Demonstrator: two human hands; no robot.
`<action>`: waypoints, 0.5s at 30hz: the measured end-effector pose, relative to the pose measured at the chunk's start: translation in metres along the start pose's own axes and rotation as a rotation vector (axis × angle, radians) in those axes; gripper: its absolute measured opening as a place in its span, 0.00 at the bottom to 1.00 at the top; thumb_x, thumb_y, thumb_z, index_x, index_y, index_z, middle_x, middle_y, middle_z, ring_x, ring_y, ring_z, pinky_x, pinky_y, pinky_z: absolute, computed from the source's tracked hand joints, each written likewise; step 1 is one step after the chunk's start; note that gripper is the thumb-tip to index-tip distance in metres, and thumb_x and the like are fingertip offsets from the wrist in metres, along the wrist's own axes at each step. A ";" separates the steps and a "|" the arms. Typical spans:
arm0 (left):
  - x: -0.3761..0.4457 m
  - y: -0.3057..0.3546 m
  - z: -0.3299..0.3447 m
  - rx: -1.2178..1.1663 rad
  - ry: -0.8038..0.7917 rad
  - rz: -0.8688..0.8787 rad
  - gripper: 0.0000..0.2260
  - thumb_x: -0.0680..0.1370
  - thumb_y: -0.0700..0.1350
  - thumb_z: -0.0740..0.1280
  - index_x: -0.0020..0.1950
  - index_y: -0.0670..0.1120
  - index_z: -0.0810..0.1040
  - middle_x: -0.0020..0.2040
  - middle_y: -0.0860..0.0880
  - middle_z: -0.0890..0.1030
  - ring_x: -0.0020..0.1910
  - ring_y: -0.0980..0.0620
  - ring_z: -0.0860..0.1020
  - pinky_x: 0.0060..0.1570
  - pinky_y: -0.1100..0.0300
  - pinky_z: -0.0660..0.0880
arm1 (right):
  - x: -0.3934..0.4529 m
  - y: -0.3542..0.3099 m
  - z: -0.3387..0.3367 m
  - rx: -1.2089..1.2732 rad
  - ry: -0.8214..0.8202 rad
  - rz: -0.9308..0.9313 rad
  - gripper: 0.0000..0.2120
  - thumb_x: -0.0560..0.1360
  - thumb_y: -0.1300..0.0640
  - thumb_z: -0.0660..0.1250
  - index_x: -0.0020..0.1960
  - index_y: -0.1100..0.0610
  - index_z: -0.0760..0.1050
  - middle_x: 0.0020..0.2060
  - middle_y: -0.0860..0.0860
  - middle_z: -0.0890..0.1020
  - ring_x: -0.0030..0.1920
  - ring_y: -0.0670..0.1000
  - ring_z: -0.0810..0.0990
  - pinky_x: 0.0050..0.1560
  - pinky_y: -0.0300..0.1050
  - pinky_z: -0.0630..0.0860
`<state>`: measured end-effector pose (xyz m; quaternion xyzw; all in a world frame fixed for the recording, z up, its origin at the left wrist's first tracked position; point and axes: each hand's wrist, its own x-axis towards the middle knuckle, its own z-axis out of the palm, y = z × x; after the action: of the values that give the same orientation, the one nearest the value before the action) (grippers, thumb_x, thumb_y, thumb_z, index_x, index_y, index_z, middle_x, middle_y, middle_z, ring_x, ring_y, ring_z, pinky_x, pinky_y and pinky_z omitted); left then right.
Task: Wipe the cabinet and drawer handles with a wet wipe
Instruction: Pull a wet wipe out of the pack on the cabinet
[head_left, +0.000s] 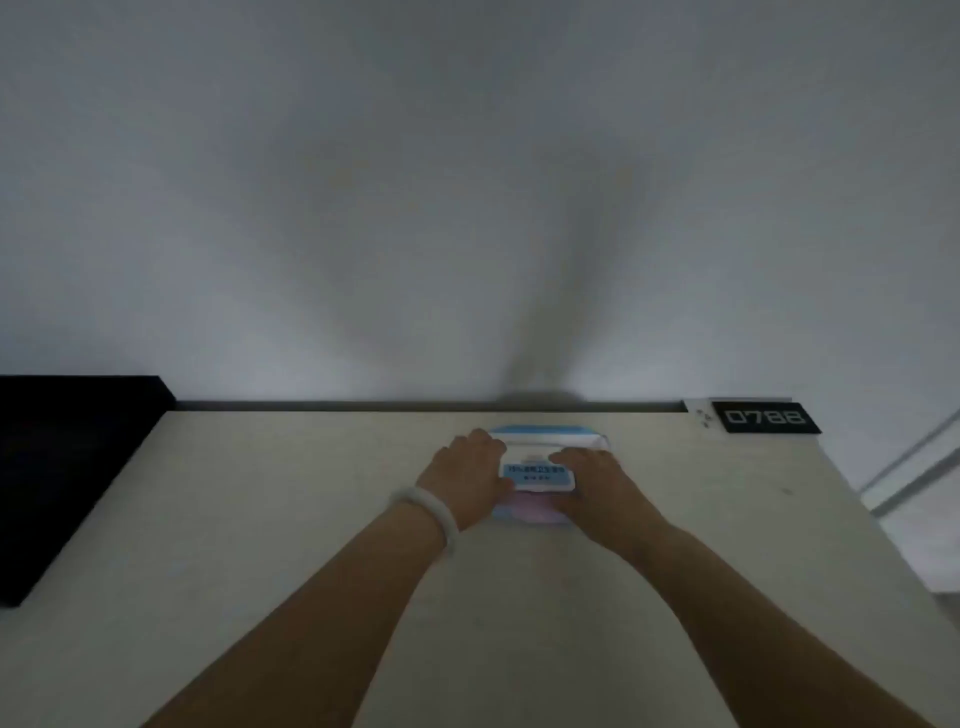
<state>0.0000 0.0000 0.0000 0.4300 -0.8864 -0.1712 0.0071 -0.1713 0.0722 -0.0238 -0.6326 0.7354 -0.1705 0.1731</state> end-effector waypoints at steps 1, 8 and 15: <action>0.006 -0.003 0.003 -0.022 -0.019 -0.006 0.22 0.79 0.50 0.64 0.70 0.43 0.67 0.68 0.43 0.68 0.64 0.43 0.69 0.63 0.51 0.67 | 0.005 0.002 0.005 -0.007 -0.035 0.032 0.23 0.75 0.50 0.67 0.68 0.56 0.71 0.65 0.52 0.75 0.66 0.53 0.72 0.65 0.43 0.69; 0.024 -0.013 0.021 0.100 -0.036 0.015 0.28 0.76 0.59 0.64 0.71 0.45 0.66 0.70 0.46 0.66 0.67 0.45 0.65 0.64 0.51 0.64 | 0.020 0.005 0.019 -0.170 -0.066 0.037 0.33 0.75 0.44 0.66 0.75 0.52 0.60 0.75 0.51 0.62 0.73 0.54 0.60 0.75 0.49 0.53; 0.031 -0.016 0.033 0.121 0.041 -0.009 0.26 0.76 0.59 0.64 0.72 0.52 0.65 0.69 0.51 0.66 0.66 0.46 0.64 0.61 0.51 0.62 | 0.020 0.027 0.022 -0.130 -0.023 -0.048 0.29 0.75 0.43 0.66 0.73 0.49 0.65 0.73 0.48 0.65 0.71 0.53 0.63 0.69 0.46 0.58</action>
<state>-0.0122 -0.0232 -0.0400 0.4368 -0.8930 -0.1086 -0.0015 -0.1873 0.0553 -0.0568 -0.6621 0.7273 -0.1192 0.1360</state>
